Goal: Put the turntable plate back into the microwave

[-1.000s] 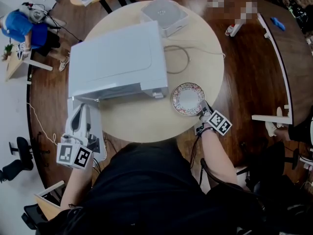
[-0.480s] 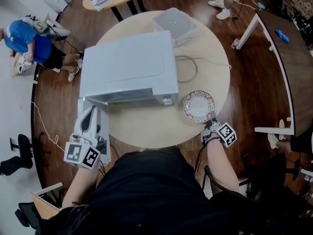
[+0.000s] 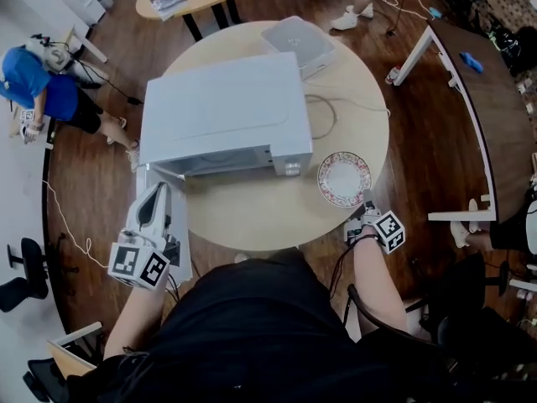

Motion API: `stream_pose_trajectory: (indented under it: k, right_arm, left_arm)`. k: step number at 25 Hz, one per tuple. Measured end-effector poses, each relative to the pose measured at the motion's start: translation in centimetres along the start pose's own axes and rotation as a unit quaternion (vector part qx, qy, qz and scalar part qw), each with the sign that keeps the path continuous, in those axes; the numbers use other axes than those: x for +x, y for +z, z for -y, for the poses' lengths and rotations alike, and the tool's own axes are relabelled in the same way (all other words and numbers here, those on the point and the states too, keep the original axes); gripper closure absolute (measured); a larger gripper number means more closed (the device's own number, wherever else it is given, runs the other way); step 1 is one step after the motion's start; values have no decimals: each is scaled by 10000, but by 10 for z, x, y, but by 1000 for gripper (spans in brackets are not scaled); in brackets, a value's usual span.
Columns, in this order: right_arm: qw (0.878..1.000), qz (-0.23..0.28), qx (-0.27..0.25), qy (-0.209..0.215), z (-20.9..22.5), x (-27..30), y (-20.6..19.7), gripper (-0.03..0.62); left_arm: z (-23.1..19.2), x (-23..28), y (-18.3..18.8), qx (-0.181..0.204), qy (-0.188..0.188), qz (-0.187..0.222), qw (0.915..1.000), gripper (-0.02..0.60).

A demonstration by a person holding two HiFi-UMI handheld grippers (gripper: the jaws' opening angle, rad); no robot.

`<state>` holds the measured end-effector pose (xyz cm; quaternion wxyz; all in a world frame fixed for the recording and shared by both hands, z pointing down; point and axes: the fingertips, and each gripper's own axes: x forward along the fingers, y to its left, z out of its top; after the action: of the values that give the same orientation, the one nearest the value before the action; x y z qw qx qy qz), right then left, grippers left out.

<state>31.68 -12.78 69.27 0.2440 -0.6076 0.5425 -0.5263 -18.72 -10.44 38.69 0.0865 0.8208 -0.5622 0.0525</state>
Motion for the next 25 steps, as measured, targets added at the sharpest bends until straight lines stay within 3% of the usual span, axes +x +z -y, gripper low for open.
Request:
stream_pose_trajectory:
  k: [10, 25]
  right_arm:
    - [9990, 415, 97, 134, -31, -36, 14, 576]
    - [9983, 506, 197, 211, -52, -71, -16, 576]
  left_arm:
    - [-12, -11, -7, -18, -258, 81, 9996, 577]
    - [-8, -22, -8, 76, -750, 176, 9970, 577]
